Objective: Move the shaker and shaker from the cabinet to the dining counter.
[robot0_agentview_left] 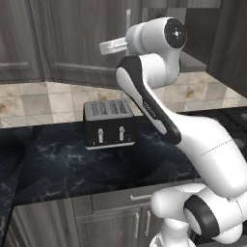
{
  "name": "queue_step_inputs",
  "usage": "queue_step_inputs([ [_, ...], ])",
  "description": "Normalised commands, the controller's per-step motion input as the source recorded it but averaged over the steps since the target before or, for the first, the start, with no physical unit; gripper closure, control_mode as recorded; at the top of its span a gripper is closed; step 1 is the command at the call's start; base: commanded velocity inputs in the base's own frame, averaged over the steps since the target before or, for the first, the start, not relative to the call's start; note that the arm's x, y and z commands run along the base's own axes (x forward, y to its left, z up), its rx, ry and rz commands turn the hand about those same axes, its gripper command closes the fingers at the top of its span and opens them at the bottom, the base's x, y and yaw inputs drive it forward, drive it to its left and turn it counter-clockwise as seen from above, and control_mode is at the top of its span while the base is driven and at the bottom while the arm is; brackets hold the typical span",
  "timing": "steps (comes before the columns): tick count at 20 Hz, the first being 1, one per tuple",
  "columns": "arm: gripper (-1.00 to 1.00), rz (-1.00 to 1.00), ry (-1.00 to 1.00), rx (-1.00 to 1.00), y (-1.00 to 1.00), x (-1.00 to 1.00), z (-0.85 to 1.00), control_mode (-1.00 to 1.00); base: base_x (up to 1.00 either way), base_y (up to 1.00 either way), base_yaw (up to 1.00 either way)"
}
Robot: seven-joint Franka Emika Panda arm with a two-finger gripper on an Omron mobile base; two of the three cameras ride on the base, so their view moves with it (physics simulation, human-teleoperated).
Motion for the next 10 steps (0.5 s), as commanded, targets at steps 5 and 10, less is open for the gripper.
queue_step_inputs([
  [5,1.00,0.00,0.00,-0.10,1.00,-1.00,0.00,-1.00,0.00,0.00,0.00],
  [10,1.00,0.00,0.00,-0.11,1.00,-0.90,0.00,-1.00,0.00,0.00,0.00],
])
